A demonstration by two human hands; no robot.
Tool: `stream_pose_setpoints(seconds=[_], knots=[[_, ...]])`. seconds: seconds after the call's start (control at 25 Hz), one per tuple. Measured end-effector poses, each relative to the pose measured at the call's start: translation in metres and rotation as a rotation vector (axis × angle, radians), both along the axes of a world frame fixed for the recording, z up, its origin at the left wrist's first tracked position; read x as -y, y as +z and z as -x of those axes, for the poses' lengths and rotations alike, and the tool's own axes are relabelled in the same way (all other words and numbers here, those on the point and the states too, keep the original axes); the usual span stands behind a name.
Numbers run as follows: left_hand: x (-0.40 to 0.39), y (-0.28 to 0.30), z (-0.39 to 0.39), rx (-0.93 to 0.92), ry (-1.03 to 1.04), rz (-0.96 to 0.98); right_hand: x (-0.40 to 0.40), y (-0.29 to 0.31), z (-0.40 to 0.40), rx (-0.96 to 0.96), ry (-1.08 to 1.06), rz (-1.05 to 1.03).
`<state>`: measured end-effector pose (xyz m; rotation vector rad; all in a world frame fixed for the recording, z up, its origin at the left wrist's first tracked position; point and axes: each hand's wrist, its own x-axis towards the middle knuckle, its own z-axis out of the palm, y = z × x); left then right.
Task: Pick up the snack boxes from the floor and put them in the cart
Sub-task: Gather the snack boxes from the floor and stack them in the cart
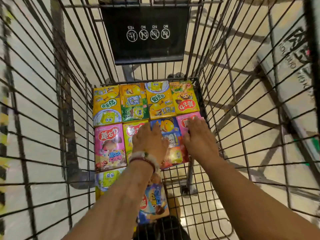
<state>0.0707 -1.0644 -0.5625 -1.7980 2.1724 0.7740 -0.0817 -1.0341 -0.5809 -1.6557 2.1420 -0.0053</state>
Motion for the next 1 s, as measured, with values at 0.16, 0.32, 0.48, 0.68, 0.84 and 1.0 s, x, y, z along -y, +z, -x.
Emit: stream_pose_setpoints(seconds=[0.16,0.32,0.48,0.68,0.84,1.0], knots=[[0.021,0.092,-0.019,-0.106,-0.063,0.146,0.008,0.111,-0.009,0.157,0.076,0.202],[0.024,0.236,-0.061,-0.297,-0.168,0.349,0.01,0.259,-0.035,0.124,0.282,0.32],[0.002,0.388,-0.147,-0.293,-0.22,0.486,0.008,0.407,-0.087,0.11,0.478,0.452],[-0.064,0.504,-0.246,0.032,-0.111,0.748,-0.019,0.52,-0.151,-0.153,0.785,0.445],[-0.15,0.539,-0.28,0.178,0.097,0.775,-0.059,0.547,-0.182,-0.108,0.949,0.519],[-0.232,0.546,-0.287,0.231,0.275,0.823,-0.102,0.556,-0.2,-0.041,1.091,0.573]])
